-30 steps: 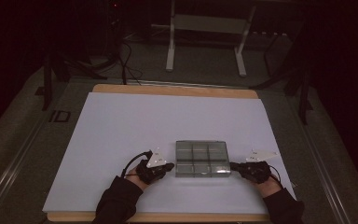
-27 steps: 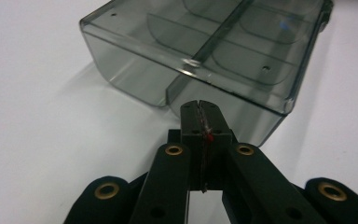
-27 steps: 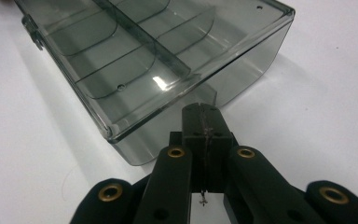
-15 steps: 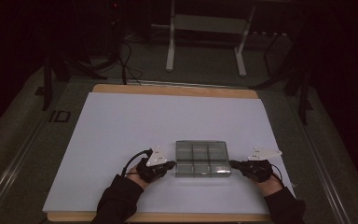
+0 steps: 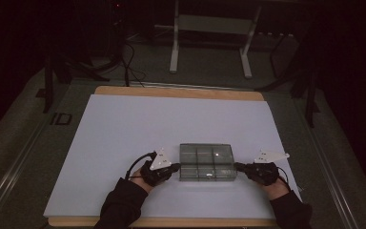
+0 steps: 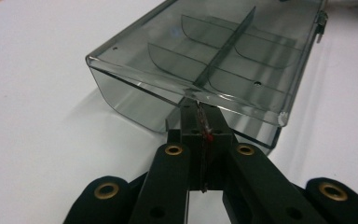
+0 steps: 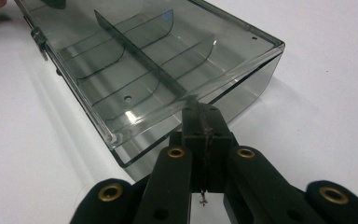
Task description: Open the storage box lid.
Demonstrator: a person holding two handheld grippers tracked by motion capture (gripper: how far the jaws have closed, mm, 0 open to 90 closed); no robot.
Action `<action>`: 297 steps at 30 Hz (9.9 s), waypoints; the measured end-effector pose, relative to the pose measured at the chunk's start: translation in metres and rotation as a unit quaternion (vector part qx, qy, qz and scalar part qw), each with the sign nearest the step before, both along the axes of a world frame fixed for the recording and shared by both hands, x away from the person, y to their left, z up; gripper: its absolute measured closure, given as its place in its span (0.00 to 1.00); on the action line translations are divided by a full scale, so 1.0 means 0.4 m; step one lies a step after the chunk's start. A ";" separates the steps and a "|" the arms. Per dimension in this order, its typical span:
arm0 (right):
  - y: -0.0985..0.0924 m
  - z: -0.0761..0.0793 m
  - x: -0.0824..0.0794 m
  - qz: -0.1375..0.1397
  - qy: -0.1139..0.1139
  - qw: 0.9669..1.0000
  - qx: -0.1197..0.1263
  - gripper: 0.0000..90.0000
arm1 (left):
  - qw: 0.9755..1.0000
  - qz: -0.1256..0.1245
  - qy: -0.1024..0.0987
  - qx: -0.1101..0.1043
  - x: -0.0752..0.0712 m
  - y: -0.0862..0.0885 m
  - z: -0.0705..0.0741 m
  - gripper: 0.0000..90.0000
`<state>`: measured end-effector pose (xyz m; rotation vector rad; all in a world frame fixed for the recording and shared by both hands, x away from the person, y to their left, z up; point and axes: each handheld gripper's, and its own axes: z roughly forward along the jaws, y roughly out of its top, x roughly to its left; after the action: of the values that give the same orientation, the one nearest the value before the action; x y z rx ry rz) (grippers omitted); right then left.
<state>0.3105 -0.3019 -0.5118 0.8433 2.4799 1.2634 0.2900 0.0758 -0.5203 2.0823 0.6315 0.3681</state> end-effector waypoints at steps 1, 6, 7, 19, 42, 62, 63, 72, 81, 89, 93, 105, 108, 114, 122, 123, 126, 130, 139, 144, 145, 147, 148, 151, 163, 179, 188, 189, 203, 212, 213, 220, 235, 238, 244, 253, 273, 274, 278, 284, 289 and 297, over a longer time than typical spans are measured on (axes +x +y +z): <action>0.001 0.001 0.000 -0.004 -0.001 1.000 0.001 0.97 | 1.000 0.005 -0.004 0.001 0.001 -0.001 0.001 0.97; 0.001 0.005 0.007 -0.017 -0.011 1.000 0.001 0.86 | 1.000 0.022 -0.018 -0.001 0.005 -0.002 0.002 0.85; 0.001 0.005 0.007 -0.017 -0.011 1.000 0.001 0.86 | 1.000 0.022 -0.018 -0.001 0.005 -0.002 0.002 0.84; 0.006 0.017 0.022 -0.022 -0.027 0.999 0.005 0.78 | 0.998 0.048 -0.041 -0.007 0.022 -0.007 0.010 0.68; 0.024 0.032 0.071 -0.045 -0.060 0.997 0.017 0.78 | 0.993 0.080 -0.077 -0.034 0.065 -0.037 0.016 0.77; 0.051 0.042 0.101 -0.071 -0.077 0.994 0.018 0.86 | 0.988 0.126 -0.081 -0.044 0.091 -0.046 0.015 0.89; 0.051 0.043 0.102 -0.072 -0.077 0.994 0.019 0.86 | 0.988 0.127 -0.080 -0.045 0.093 -0.046 0.016 0.89; 0.055 0.046 0.115 -0.082 -0.079 0.993 0.029 0.86 | 0.985 0.143 -0.086 -0.054 0.103 -0.053 0.016 0.89; 0.062 0.047 0.126 -0.094 -0.081 0.992 0.033 0.86 | 0.981 0.159 -0.088 -0.066 0.112 -0.062 0.011 0.89; 0.072 0.044 0.134 -0.106 -0.084 0.990 0.040 0.85 | 0.980 0.167 -0.087 -0.070 0.123 -0.065 0.008 0.89; 0.080 0.041 0.138 -0.116 -0.085 0.989 0.046 0.83 | 0.979 0.170 -0.086 -0.069 0.127 -0.066 0.008 0.89; 0.096 0.035 0.154 -0.142 -0.081 0.986 0.040 0.80 | 0.978 0.182 -0.074 -0.073 0.146 -0.072 0.003 0.86; 0.100 0.030 0.161 -0.149 -0.076 0.985 0.040 0.79 | 0.978 0.186 -0.070 -0.069 0.151 -0.075 0.003 0.84; 0.107 0.022 0.163 -0.158 -0.072 0.984 0.047 0.76 | 0.977 0.188 -0.070 -0.067 0.153 -0.076 0.002 0.83; 0.110 0.019 0.169 -0.166 -0.057 0.984 0.044 0.74 | 0.977 0.190 -0.065 -0.067 0.160 -0.078 -0.004 0.79; 0.111 0.016 0.171 -0.166 -0.054 0.984 0.042 0.73 | 0.978 0.191 -0.058 -0.067 0.163 -0.079 -0.005 0.78; 0.112 0.013 0.172 -0.167 -0.052 0.984 0.041 0.71 | 0.978 0.192 -0.052 -0.068 0.166 -0.080 -0.006 0.76; 0.114 0.011 0.173 -0.170 -0.048 0.984 0.040 0.70 | 0.978 0.193 -0.046 -0.065 0.168 -0.084 -0.007 0.73; 0.116 0.007 0.180 -0.170 -0.029 0.984 0.039 0.66 | 0.978 0.196 -0.023 -0.071 0.176 -0.087 -0.011 0.68; 0.117 0.007 0.182 -0.173 -0.026 0.984 0.039 0.66 | 0.977 0.201 -0.019 -0.068 0.177 -0.094 -0.011 0.65; 0.117 0.006 0.182 -0.173 -0.024 0.984 0.039 0.66 | 0.977 0.201 -0.016 -0.068 0.178 -0.094 -0.011 0.65; 0.118 0.006 0.182 -0.175 -0.023 0.984 0.039 0.66 | 0.977 0.202 -0.011 -0.068 0.179 -0.093 -0.010 0.65; 0.118 0.006 0.182 -0.175 -0.023 0.984 0.039 0.66 | 0.977 0.202 -0.011 -0.068 0.179 -0.093 -0.010 0.65; 0.117 0.006 0.183 -0.176 -0.019 0.983 0.040 0.65 | 0.976 0.206 -0.004 -0.069 0.180 -0.095 -0.008 0.64; 0.114 0.003 0.183 -0.178 -0.011 0.983 0.046 0.65 | 0.975 0.211 0.011 -0.066 0.188 -0.102 -0.003 0.59; 0.120 -0.004 0.184 -0.182 -0.011 0.983 0.032 0.69 | 0.977 0.205 0.012 -0.065 0.188 -0.116 -0.003 0.56; 0.117 0.003 0.191 -0.175 -0.007 0.984 0.032 0.60 | 0.980 0.188 0.012 -0.065 0.187 -0.111 0.004 0.47; 0.116 0.005 0.192 -0.173 -0.007 0.984 0.033 0.59 | 0.980 0.184 0.013 -0.068 0.187 -0.109 0.006 0.46; 0.117 0.041 0.192 -0.148 -0.008 0.988 0.045 0.25 | 0.988 0.128 0.022 -0.078 0.166 -0.108 0.053 0.08; 0.115 0.052 0.180 -0.136 -0.015 0.990 0.031 0.18 | 0.992 0.104 0.010 -0.070 0.152 -0.112 0.065 0.03; 0.115 0.052 0.179 -0.135 -0.018 0.990 0.028 0.18 | 0.992 0.100 0.010 -0.072 0.151 -0.113 0.065 0.03; 0.113 0.053 0.176 -0.128 -0.016 0.991 0.031 0.17 | 0.994 0.085 0.013 -0.073 0.144 -0.111 0.068 0.03; 0.118 0.060 0.139 -0.096 -0.012 0.995 0.022 0.17 | 0.996 0.057 0.022 -0.066 0.097 -0.088 0.071 0.03; 0.115 0.062 0.130 -0.093 -0.012 0.995 0.025 0.17 | 0.996 0.057 0.024 -0.066 0.086 -0.079 0.070 0.03; 0.109 0.066 0.106 -0.083 -0.015 0.996 0.026 0.17 | 0.996 0.051 0.029 -0.065 0.062 -0.064 0.066 0.03; 0.090 0.066 0.069 -0.076 -0.014 0.996 0.033 0.17 | 0.997 0.048 0.024 -0.062 0.024 -0.041 0.067 0.03; 0.035 0.047 -0.027 -0.059 -0.016 0.998 0.029 0.17 | 0.998 0.034 0.029 -0.047 -0.060 0.003 0.034 0.03; 0.032 0.044 -0.030 -0.059 -0.016 0.998 0.029 0.17 | 0.998 0.034 0.030 -0.045 -0.063 0.004 0.031 0.03; 0.026 0.030 -0.044 -0.054 -0.018 0.998 0.024 0.17 | 0.998 0.033 0.034 -0.039 -0.073 0.007 0.018 0.03; 0.015 0.010 -0.061 -0.050 -0.016 0.998 0.019 0.17 | 0.998 0.034 0.042 -0.030 -0.086 0.014 -0.008 0.03; -0.005 -0.001 -0.071 -0.054 -0.019 0.998 0.019 0.17 | 0.998 0.038 0.043 -0.021 -0.093 0.025 -0.025 0.03; -0.039 -0.030 -0.083 -0.068 -0.021 0.997 0.009 0.17 | 0.997 0.050 0.048 -0.016 -0.101 0.053 -0.037 0.03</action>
<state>0.2771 -0.3174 -0.5237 0.9630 2.3383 1.2458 0.2497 0.0972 -0.5353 2.0518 0.7972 0.3136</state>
